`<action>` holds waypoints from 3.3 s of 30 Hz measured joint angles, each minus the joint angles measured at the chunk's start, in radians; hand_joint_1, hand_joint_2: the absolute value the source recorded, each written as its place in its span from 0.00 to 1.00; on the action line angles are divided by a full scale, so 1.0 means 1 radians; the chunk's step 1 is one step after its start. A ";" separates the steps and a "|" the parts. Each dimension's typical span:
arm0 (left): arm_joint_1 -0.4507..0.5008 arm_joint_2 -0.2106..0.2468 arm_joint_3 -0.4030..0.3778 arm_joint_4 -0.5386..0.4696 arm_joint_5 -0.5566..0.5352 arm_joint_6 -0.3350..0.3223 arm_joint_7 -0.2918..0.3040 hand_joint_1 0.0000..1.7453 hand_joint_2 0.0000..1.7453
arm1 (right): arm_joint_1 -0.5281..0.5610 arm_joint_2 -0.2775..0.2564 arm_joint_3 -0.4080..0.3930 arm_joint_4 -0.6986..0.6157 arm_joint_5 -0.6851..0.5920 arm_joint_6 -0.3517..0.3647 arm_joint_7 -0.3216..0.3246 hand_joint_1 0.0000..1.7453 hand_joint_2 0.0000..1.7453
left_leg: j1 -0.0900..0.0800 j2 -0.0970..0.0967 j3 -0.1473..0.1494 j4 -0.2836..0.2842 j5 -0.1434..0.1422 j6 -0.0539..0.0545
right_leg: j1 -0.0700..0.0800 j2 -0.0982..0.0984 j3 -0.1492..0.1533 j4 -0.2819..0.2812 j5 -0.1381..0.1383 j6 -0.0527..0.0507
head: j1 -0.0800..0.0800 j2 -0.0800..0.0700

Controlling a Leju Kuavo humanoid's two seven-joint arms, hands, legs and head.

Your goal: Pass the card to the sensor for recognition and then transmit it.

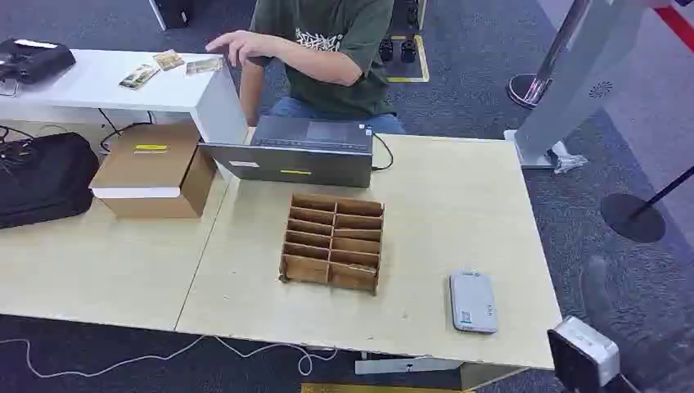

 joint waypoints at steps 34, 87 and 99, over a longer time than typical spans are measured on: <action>-0.005 0.032 0.000 -0.003 -0.106 -0.012 0.021 0.00 0.00 | -0.406 -0.131 0.064 0.447 0.584 0.000 0.435 0.00 1.00 | 0.000 0.005 0.002 0.000 0.002 0.002 | 0.000 0.004 0.001 0.000 0.003 0.002 | 0.000 0.000; -0.007 0.090 0.000 -0.036 -0.122 -0.050 0.040 0.00 0.00 | -1.101 -0.314 0.412 1.477 0.588 -0.001 0.478 1.00 1.00 | 0.000 0.003 -0.002 0.001 0.006 0.002 | 0.000 0.003 -0.002 0.000 0.007 0.003 | 0.000 0.000; -0.006 0.090 0.000 -0.036 -0.110 -0.050 0.040 0.00 0.00 | -1.107 -0.314 0.414 1.485 0.588 -0.001 0.464 1.00 1.00 | 0.000 0.003 -0.002 0.001 0.006 0.002 | 0.000 0.003 -0.002 0.000 0.007 0.003 | 0.000 0.000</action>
